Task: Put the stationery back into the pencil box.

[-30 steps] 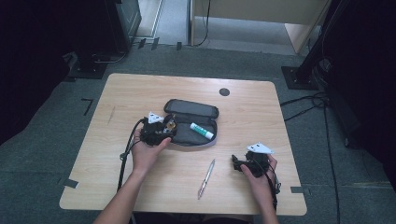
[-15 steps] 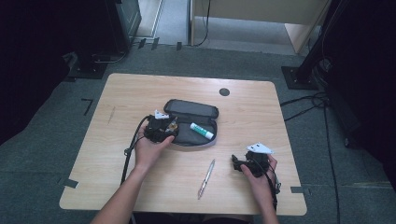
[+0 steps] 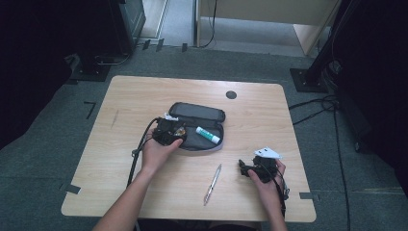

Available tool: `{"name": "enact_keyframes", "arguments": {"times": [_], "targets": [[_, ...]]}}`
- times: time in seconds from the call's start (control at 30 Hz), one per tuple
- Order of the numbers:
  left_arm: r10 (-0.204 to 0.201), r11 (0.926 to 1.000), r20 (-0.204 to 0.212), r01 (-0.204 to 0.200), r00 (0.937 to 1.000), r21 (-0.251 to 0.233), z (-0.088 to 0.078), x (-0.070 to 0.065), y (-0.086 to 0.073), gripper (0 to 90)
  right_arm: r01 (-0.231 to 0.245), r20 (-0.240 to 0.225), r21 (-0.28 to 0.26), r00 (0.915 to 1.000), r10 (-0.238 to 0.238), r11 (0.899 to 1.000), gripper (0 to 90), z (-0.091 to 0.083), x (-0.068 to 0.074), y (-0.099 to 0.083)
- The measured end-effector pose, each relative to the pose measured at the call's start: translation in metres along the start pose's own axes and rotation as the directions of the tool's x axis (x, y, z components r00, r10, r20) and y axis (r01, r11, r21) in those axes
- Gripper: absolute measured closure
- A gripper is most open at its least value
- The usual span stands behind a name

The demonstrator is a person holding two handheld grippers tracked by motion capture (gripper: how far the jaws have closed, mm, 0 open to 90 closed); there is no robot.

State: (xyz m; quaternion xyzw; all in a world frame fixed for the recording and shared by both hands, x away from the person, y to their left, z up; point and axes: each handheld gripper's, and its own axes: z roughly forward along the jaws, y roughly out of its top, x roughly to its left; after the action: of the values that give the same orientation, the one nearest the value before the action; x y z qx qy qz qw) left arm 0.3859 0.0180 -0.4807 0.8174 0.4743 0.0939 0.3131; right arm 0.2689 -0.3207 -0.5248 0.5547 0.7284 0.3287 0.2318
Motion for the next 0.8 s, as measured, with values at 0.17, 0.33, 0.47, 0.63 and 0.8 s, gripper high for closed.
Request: {"name": "enact_keyframes", "arguments": {"times": [0.17,0.33,0.47,0.63,0.8], "targets": [[0.016,0.9999,-0.005,-0.016,0.9999,-0.004,0.0002,-0.0001,-0.0006,42.2,0.000,0.000,0.000,1.0000,0.000,1.000,13.8,0.0000,0.0000,0.0000],[0.080,0.9968,-0.012,-0.079,0.9968,0.007,0.0019,-0.0008,-0.0025,42.3,0.000,0.000,0.000,1.0000,0.000,1.000,13.8,0.0000,0.0000,0.0000],[0.125,0.9921,-0.008,-0.125,0.9921,0.011,0.0027,-0.0017,-0.0038,42.3,0.000,0.000,0.000,1.0000,0.000,1.000,13.8,0.0000,0.0000,0.0000],[0.150,0.9887,0.043,-0.149,0.9878,-0.008,0.0031,-0.0020,-0.0033,42.3,0.000,0.000,0.000,1.0000,0.000,1.000,13.8,0.0000,0.0000,0.0000],[0.202,0.9793,0.018,-0.202,0.9791,-0.004,0.0053,-0.0055,-0.0033,42.2,0.000,0.000,0.000,1.0000,0.000,1.000,13.8,0.0000,0.0000,0.0000]]}}
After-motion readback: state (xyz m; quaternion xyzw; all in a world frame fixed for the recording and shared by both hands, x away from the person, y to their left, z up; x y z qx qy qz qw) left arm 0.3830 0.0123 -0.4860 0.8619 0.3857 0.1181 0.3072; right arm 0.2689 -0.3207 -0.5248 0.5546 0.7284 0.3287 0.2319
